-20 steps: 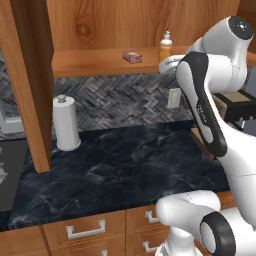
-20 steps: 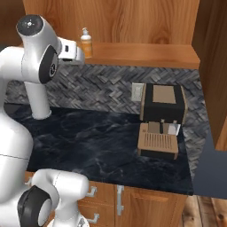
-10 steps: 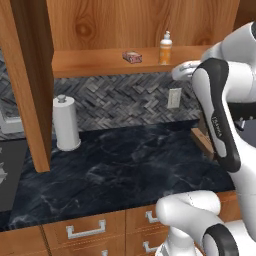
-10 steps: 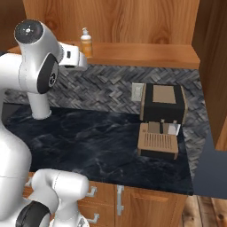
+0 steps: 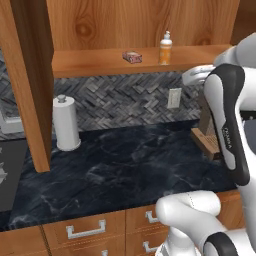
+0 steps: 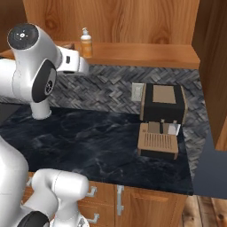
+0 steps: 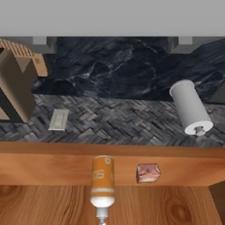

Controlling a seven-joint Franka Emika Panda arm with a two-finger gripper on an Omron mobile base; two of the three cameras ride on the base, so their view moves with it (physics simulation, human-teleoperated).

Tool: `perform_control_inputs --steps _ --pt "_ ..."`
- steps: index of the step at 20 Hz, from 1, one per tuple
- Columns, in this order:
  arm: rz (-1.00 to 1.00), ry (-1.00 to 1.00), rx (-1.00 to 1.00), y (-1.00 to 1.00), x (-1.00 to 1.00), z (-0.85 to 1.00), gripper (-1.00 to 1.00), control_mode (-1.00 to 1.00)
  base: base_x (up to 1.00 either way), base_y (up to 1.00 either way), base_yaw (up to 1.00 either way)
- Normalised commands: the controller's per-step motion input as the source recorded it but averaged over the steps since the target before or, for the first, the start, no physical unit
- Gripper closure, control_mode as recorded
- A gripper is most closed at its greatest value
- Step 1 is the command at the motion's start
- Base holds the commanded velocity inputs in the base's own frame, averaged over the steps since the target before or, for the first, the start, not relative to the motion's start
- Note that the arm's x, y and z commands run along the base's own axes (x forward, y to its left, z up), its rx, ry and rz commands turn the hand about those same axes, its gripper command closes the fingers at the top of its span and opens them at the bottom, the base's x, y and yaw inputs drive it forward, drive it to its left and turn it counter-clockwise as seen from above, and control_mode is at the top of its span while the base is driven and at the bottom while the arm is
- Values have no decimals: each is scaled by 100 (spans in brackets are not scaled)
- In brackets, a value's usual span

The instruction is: Pick up the soap dispenser and bar soap from the sink, and place them back in the cabinet, and close the cabinet doors.

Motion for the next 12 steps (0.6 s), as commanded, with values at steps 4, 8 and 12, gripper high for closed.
perform_control_inputs --steps 4,8,12 --pt "-19 0 0 0 -33 0 -100 -100 0 0 0" --pt "-14 0 0 0 -21 0 -100 -100 0 0 0" --pt "0 0 0 0 -6 -3 -100 -100 0 0 0"
